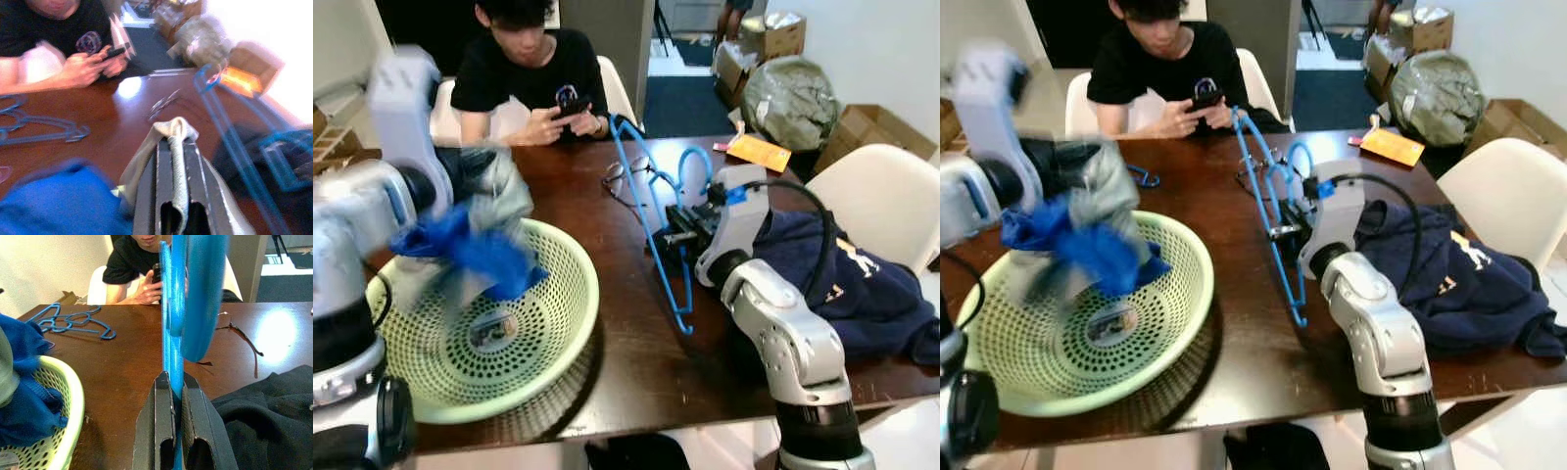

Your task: Hang hanger

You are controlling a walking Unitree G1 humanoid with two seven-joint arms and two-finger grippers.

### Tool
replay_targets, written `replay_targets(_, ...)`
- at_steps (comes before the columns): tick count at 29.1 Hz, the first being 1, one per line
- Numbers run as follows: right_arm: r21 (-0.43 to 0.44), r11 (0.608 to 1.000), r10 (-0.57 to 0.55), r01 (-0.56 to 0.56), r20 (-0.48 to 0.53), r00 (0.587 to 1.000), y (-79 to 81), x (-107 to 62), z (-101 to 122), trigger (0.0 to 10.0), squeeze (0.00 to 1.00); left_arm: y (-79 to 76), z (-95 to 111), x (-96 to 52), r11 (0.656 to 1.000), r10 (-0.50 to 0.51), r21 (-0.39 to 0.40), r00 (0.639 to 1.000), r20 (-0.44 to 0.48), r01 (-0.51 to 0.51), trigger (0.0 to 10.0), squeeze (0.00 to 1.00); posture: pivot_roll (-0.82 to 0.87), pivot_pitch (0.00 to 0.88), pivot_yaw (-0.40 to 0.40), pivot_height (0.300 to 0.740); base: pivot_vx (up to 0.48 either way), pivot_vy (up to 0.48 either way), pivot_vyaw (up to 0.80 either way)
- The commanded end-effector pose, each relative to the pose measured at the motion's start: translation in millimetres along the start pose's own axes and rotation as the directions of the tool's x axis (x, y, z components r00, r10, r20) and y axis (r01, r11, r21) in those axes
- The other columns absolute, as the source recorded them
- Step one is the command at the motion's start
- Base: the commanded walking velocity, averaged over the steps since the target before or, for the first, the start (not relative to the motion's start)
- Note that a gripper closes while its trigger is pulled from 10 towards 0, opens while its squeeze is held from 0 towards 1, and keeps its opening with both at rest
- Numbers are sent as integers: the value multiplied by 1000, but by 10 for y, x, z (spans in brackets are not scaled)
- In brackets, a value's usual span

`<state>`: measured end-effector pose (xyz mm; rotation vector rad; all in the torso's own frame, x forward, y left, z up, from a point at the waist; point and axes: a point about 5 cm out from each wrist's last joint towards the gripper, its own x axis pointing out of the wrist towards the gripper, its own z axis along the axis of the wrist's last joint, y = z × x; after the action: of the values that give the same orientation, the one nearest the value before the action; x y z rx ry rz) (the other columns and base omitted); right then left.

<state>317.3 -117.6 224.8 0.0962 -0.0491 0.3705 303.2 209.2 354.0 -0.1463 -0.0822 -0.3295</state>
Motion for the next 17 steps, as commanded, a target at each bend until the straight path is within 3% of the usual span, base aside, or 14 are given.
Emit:
replay_targets(1,13,1000,-7,6,8,1000,-6,15,-7,10000,0,-36,191,-24,997,-61,-50,994,88,65,0,0,84,82,-23,735,0,0,0)
replay_targets(2,13,1000,-7,6,8,1000,-6,15,-7,10000,0,-36,191,-24,997,-61,-50,994,88,65,0,0,84,82,-23,735,0,0,0)
replay_targets(3,19,1000,-9,9,11,1000,-9,22,-7,10000,0,-101,386,-28,989,-116,-76,978,171,131,0,0,96,78,-21,735,0,0,0)
replay_targets(4,19,1000,-9,9,11,1000,-9,22,-7,10000,0,-101,386,-28,989,-116,-76,978,171,131,0,0,96,78,-21,735,0,0,0)
replay_targets(6,30,999,-12,11,21,1000,-3,47,-8,10000,0,-253,699,-32,965,-224,-72,938,264,251,0,0,117,70,-15,735,0,0,0)
replay_targets(8,37,999,-12,11,27,1000,11,65,-12,10000,0,-372,858,-24,943,-290,-70,908,302,325,0,0,120,66,-12,735,0,0,0)
replay_targets(17,45,999,-17,15,32,999,17,72,-23,10000,0,-642,1010,-25,859,-438,-89,813,384,505,0,0,120,60,-2,735,0,0,0)
